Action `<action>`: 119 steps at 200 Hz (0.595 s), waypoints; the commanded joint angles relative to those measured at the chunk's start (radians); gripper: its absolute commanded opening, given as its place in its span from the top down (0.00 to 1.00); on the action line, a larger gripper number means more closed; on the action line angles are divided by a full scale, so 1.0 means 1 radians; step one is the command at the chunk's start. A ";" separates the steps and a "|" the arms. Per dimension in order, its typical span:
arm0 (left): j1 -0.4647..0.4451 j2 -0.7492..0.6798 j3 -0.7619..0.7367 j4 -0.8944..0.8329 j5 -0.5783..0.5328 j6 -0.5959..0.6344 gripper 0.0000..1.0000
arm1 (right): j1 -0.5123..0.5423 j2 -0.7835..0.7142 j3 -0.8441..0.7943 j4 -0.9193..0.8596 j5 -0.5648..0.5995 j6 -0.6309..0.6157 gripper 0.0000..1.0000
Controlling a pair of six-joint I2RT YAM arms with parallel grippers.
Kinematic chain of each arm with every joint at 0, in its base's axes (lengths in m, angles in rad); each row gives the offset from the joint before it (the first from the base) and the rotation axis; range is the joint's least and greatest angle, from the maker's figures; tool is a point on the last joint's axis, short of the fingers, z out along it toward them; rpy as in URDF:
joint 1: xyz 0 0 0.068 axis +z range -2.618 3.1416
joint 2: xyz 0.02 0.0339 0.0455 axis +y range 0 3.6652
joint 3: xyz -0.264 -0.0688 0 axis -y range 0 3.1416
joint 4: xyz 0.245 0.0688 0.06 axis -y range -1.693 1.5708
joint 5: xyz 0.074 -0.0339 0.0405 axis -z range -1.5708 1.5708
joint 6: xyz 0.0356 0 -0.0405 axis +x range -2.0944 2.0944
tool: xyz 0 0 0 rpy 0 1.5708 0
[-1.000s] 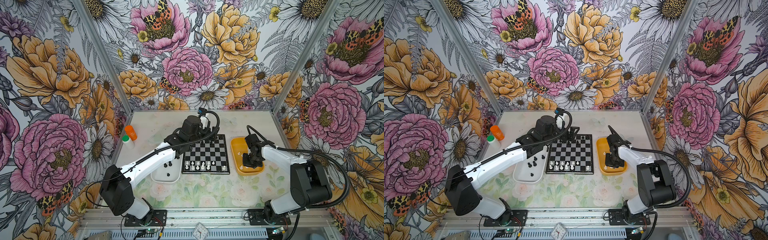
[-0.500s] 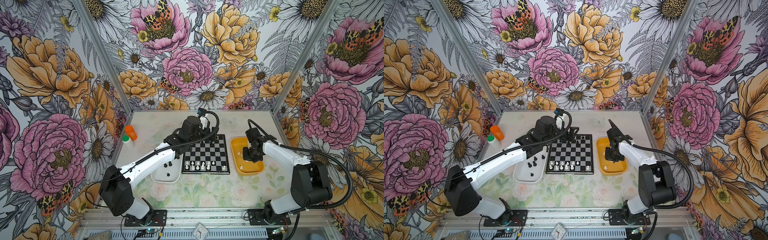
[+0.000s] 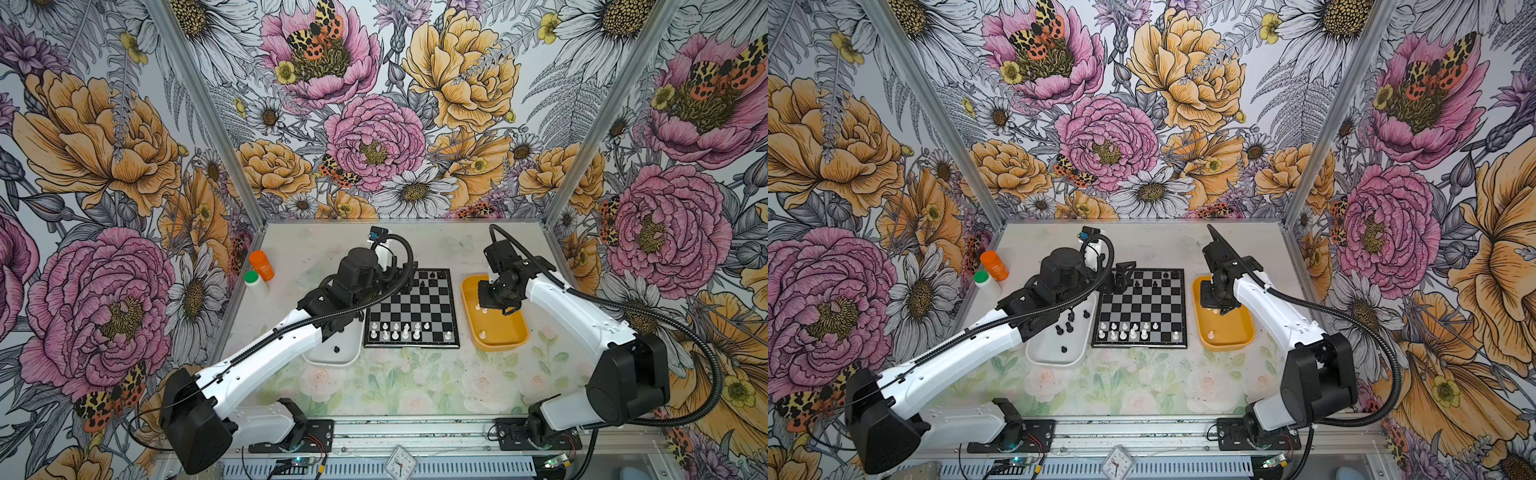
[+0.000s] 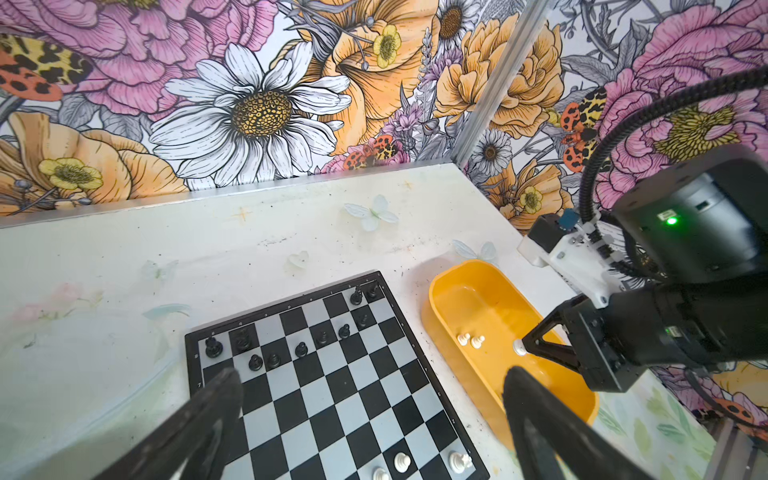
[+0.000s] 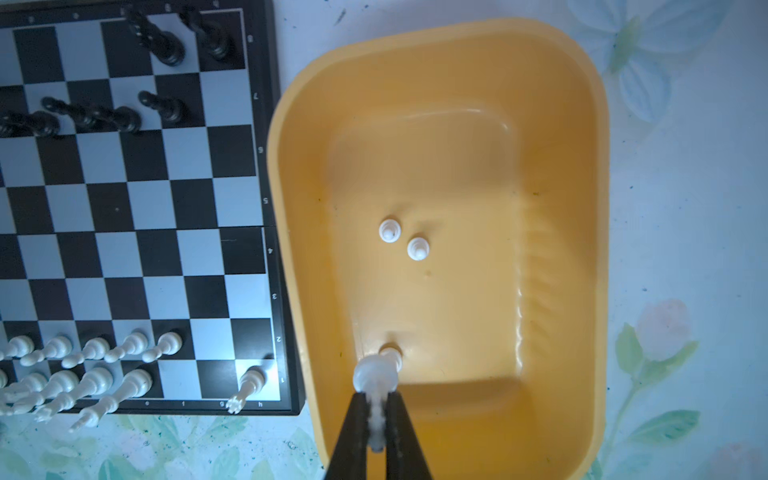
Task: Set up the chess pieces on the board
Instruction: 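Lift the white piece and carry it toward the board while the left arm draws back, then lower the white piece onto an empty nearest-row square and open the right gripper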
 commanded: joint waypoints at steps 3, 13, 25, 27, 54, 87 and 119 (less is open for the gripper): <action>-0.030 -0.110 -0.057 -0.056 -0.105 -0.038 0.01 | 0.074 -0.016 0.044 -0.025 0.003 0.048 0.93; -0.046 -0.157 -0.083 -0.080 -0.134 -0.048 0.01 | 0.104 -0.014 0.049 -0.025 0.001 0.062 0.93; -0.069 -0.217 -0.112 -0.111 -0.169 -0.059 0.01 | 0.146 -0.009 0.054 -0.025 0.005 0.078 0.93; -0.074 -0.226 -0.117 -0.115 -0.176 -0.061 0.01 | 0.153 -0.008 0.054 -0.025 0.006 0.081 0.93; -0.115 -0.362 -0.178 -0.174 -0.256 -0.097 0.01 | 0.247 0.016 0.058 -0.022 0.018 0.120 0.93; -0.126 -0.475 -0.222 -0.210 -0.283 -0.140 0.01 | 0.344 0.065 0.058 -0.018 0.035 0.152 0.93; -0.134 -0.492 -0.214 -0.258 -0.279 -0.137 0.01 | 0.389 0.103 0.051 0.008 0.031 0.170 0.93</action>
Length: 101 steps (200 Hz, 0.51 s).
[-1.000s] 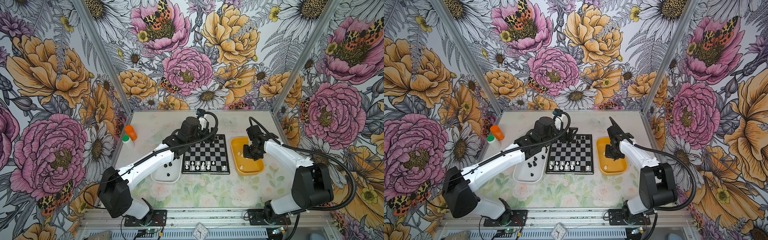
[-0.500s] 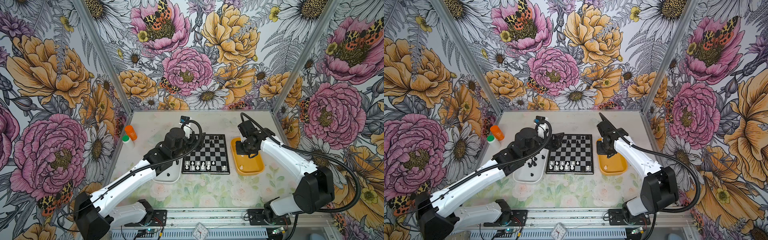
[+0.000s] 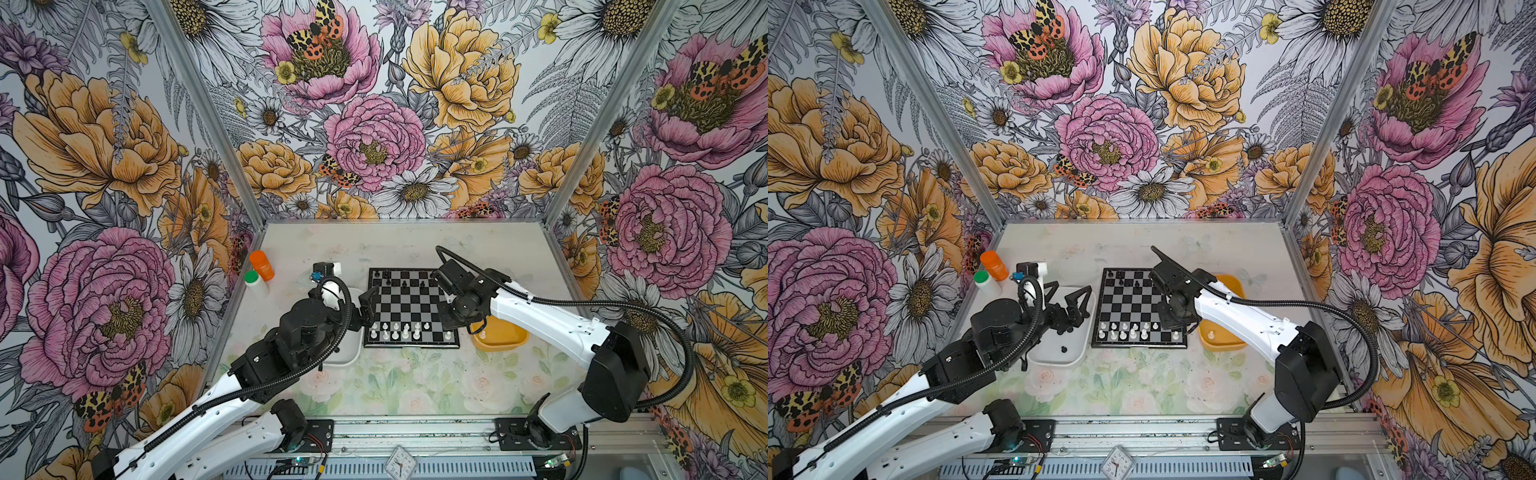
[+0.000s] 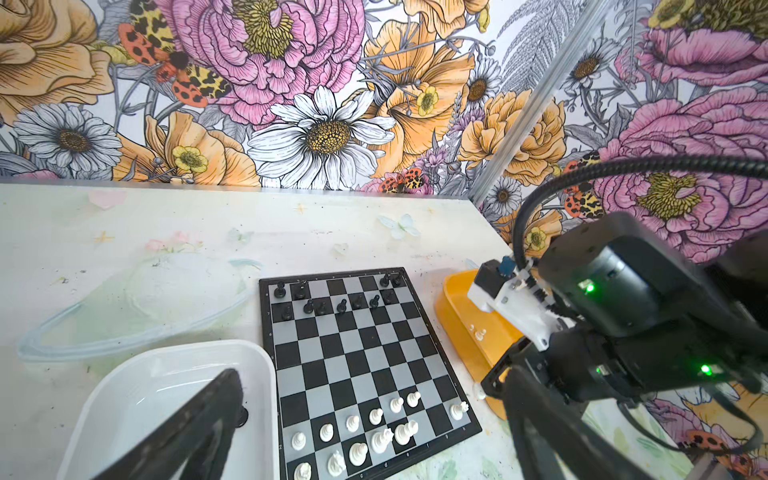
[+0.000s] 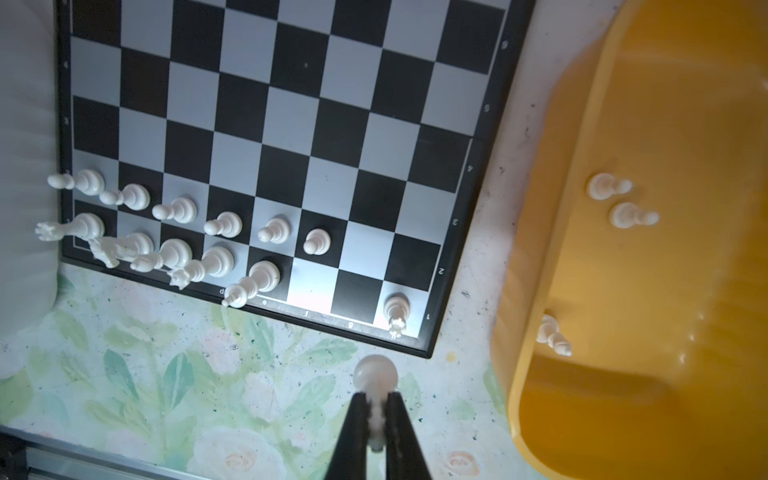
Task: Set up the chess pieces on the board
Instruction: 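Lower the white piece onto an empty nearest-row square and open the right gripper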
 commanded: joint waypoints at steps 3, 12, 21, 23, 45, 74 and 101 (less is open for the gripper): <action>-0.014 -0.003 -0.004 -0.065 -0.032 -0.020 0.01 | 0.020 0.029 0.017 0.023 0.017 0.039 0.93; -0.016 -0.005 -0.001 -0.071 -0.034 -0.015 0.01 | 0.025 0.042 0.015 0.034 0.012 0.043 0.93; -0.013 -0.008 -0.001 -0.073 -0.036 -0.011 0.01 | 0.030 0.055 0.017 0.043 0.007 0.043 0.93; -0.015 -0.007 -0.001 -0.072 -0.036 -0.010 0.01 | 0.032 0.057 0.017 0.045 0.007 0.044 0.93; -0.016 -0.005 0.005 -0.071 -0.045 0.010 0.01 | 0.038 0.092 0.016 0.062 0.004 0.047 0.93; -0.015 0.020 0.021 -0.071 -0.045 0.042 0.01 | 0.039 0.132 0.009 0.084 -0.007 0.047 0.93; -0.009 0.041 0.032 -0.070 -0.042 0.059 0.01 | 0.040 0.163 0.003 0.099 -0.014 0.049 0.93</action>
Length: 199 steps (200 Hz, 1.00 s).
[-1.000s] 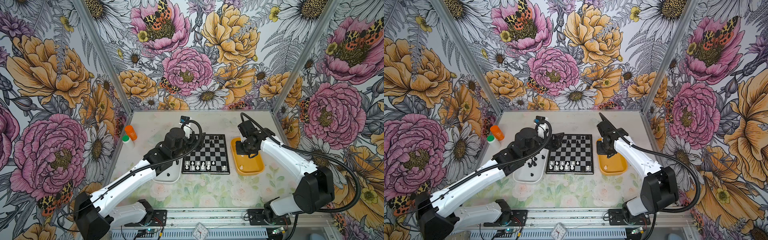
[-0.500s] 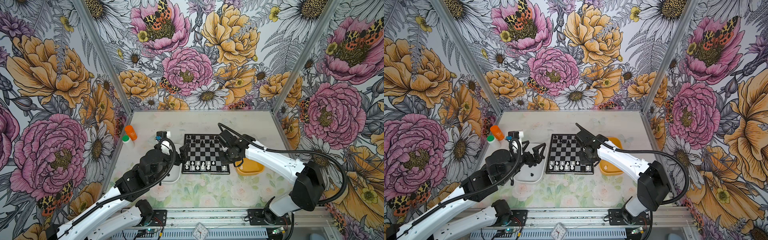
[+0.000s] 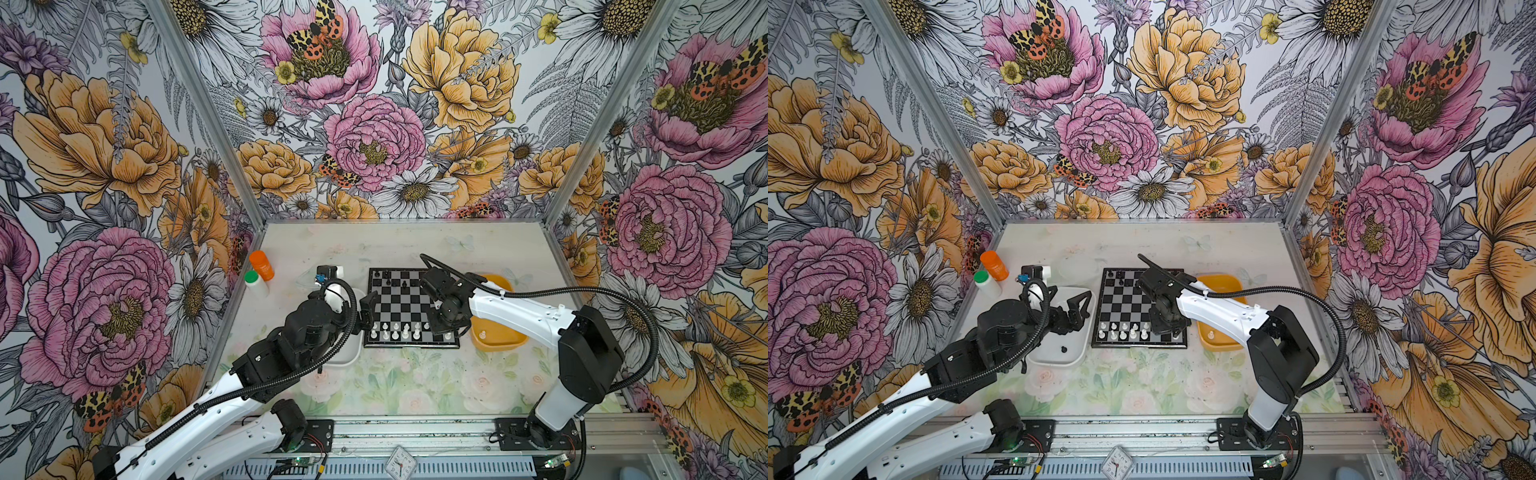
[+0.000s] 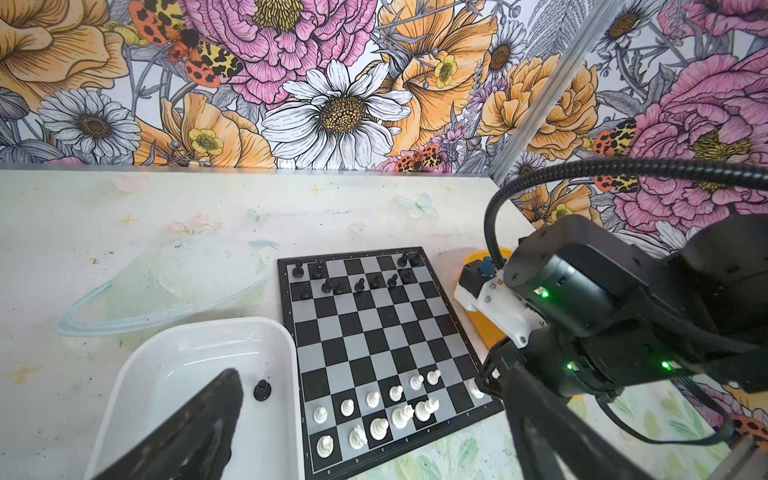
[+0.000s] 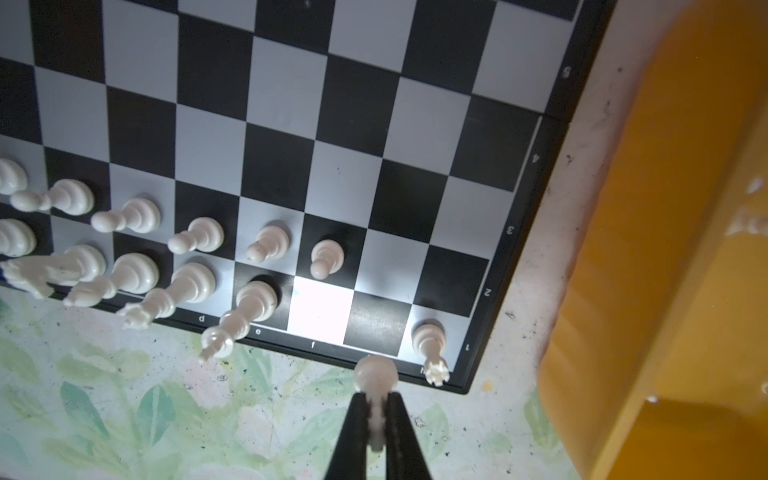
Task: Set up the chess pieces on the board
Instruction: 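Lower the white piece onto an empty nearest-row square and open the right gripper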
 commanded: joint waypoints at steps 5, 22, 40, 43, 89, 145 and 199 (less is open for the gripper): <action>0.003 0.015 0.027 -0.004 -0.018 0.039 0.01 | 0.010 0.030 0.002 0.038 -0.006 0.012 0.93; 0.024 0.021 0.028 -0.004 0.000 0.045 0.01 | 0.010 0.046 0.000 0.044 -0.009 0.011 0.93; 0.052 0.022 0.031 -0.006 0.030 0.046 0.01 | 0.010 0.059 0.000 0.047 -0.010 0.011 0.93; 0.056 0.022 0.031 -0.005 0.033 0.046 0.01 | 0.010 0.062 0.000 0.047 -0.011 0.011 0.93; 0.100 0.023 0.029 -0.003 0.074 0.046 0.01 | 0.011 0.074 -0.021 0.059 -0.018 0.016 0.92; 0.112 0.025 0.028 -0.003 0.083 0.046 0.01 | 0.012 0.081 -0.045 0.071 -0.015 0.021 0.92; 0.116 0.027 0.029 0.000 0.088 0.046 0.01 | 0.012 0.094 -0.036 0.074 -0.010 0.014 0.88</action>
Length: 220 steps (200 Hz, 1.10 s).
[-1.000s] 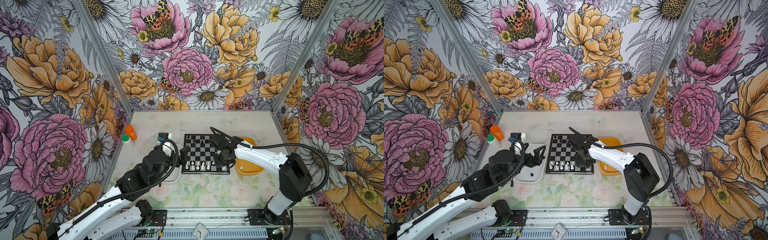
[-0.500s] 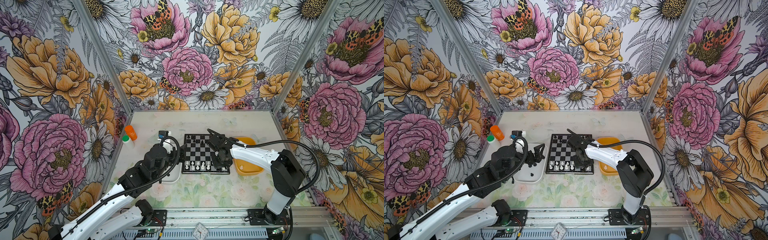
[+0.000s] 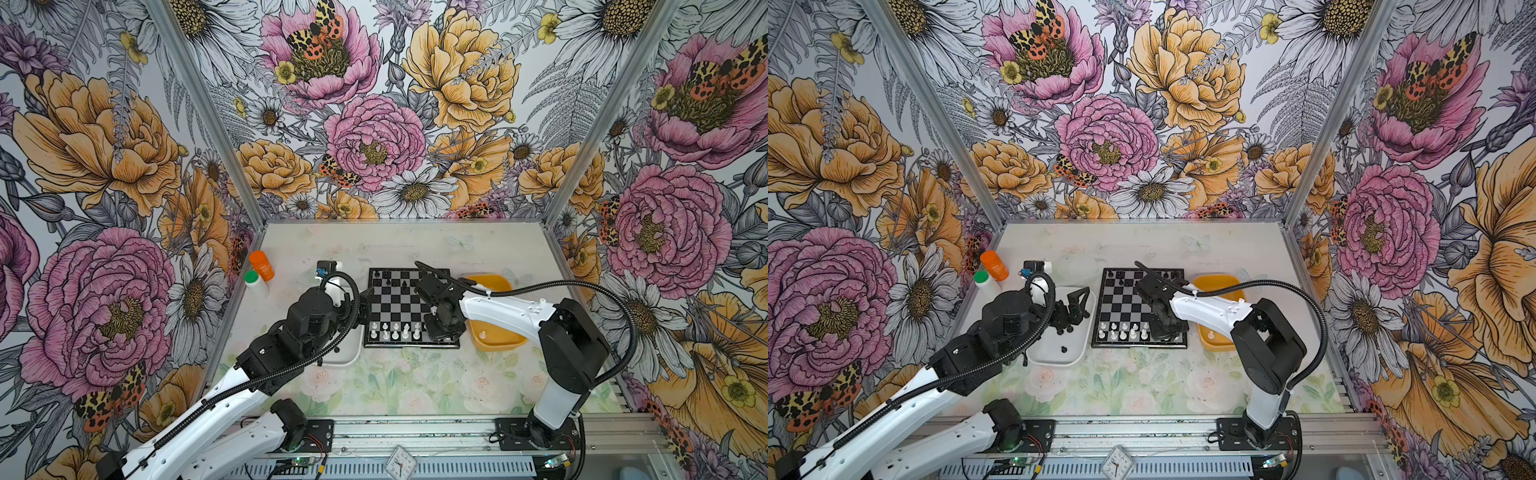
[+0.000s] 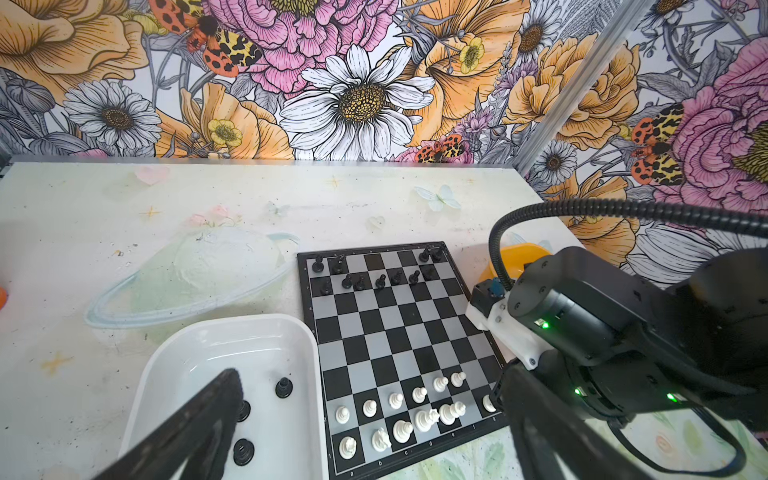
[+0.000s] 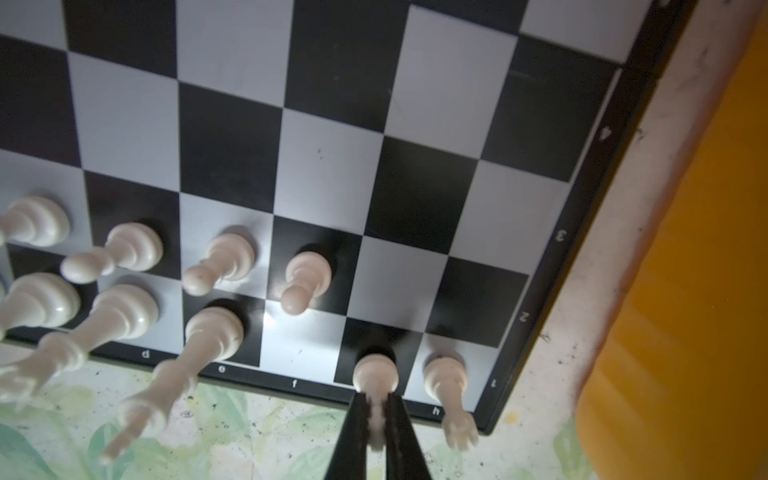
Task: Set up the chess pieces on the board
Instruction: 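Lower the white piece onto an empty nearest-row square and open the right gripper, then raise the right gripper back over the yellow tray while the left arm rises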
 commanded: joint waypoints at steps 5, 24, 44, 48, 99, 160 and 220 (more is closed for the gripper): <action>0.010 0.000 0.029 0.001 0.022 0.021 0.01 | 0.006 0.025 0.006 0.021 0.000 0.007 0.87; 0.011 0.000 0.029 0.000 0.022 0.021 0.01 | 0.006 0.030 0.009 0.020 0.004 0.005 0.84; 0.012 0.000 0.028 0.001 0.021 0.019 0.01 | 0.006 0.032 0.014 0.020 0.007 0.005 0.77; 0.014 0.000 0.028 0.000 0.021 0.019 0.01 | 0.005 0.032 0.017 0.019 0.005 0.004 0.75; 0.017 0.001 0.031 0.001 0.016 0.016 0.01 | 0.005 0.000 0.068 0.016 0.002 -0.014 0.66; 0.024 0.028 0.053 0.032 0.025 0.037 0.01 | -0.020 -0.038 0.201 -0.038 0.037 -0.046 0.66; 0.018 0.159 0.094 0.160 0.134 0.045 0.01 | -0.211 -0.263 0.056 -0.073 0.075 -0.075 0.64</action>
